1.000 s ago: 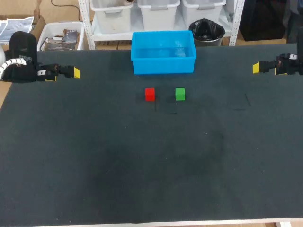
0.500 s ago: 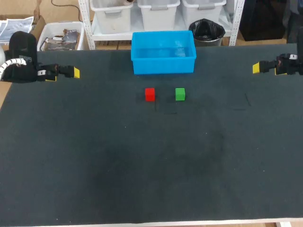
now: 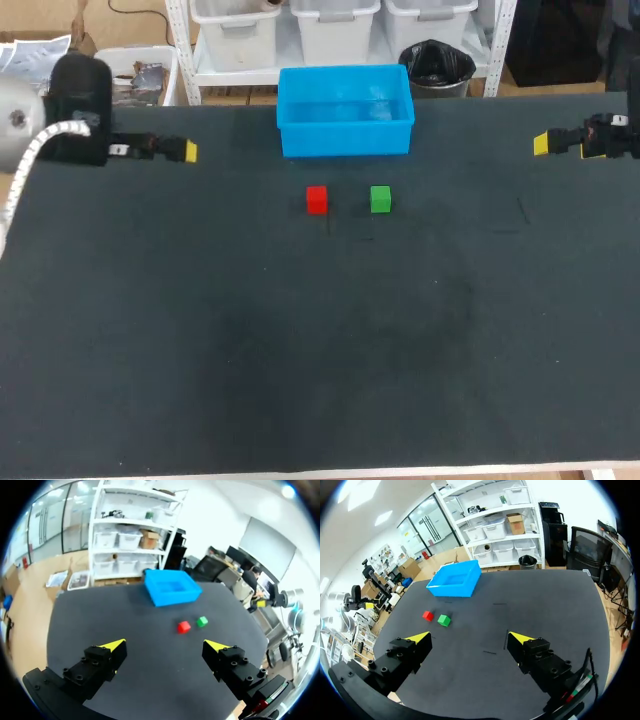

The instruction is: Use the left arm to pick the red cube and place it into the blue plastic box first, then use the right arm to grasp the green cube and put it into the same blue plastic box after the first action is fully finished.

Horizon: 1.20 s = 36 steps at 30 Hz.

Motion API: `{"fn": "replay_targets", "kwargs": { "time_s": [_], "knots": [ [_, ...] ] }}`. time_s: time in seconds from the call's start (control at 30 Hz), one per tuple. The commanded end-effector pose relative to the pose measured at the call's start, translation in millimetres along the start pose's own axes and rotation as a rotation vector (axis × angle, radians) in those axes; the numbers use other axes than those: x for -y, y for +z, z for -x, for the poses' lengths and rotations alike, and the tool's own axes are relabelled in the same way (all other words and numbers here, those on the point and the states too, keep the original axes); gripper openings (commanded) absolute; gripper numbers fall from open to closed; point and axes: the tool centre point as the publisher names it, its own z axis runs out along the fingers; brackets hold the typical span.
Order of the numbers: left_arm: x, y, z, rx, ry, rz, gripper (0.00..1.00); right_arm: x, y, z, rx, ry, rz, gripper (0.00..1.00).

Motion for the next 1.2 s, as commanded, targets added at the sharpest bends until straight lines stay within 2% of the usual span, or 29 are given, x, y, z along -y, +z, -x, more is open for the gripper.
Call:
{"fn": "replay_targets", "kwargs": {
  "time_s": [0.03, 0.27, 0.43, 0.8, 1.2],
  "knots": [
    [19.8, 13, 18.8, -0.06, -0.003, 0.179, 1.0, 0, 0, 0, 0.0, 0.0, -0.001, 1.0],
    [45.3, 20, 39.6, -0.109, 0.019, 0.246, 1.0, 0, 0, 0, 0.0, 0.0, -0.001, 1.0],
    [56.2, 27, 49.6, -0.143, 0.004, 0.291, 1.0, 0, 0, 0, 0.0, 0.0, -0.001, 1.0],
    [80.0, 57, 58.6, -0.275, -0.057, 0.385, 1.0, 0, 0, 0, 0.0, 0.0, -0.001, 1.0],
    [99.6, 81, 66.0, -0.388, -0.13, 0.437, 1.0, 0, 0, 0, 0.0, 0.0, -0.001, 1.0]
  ]
}}
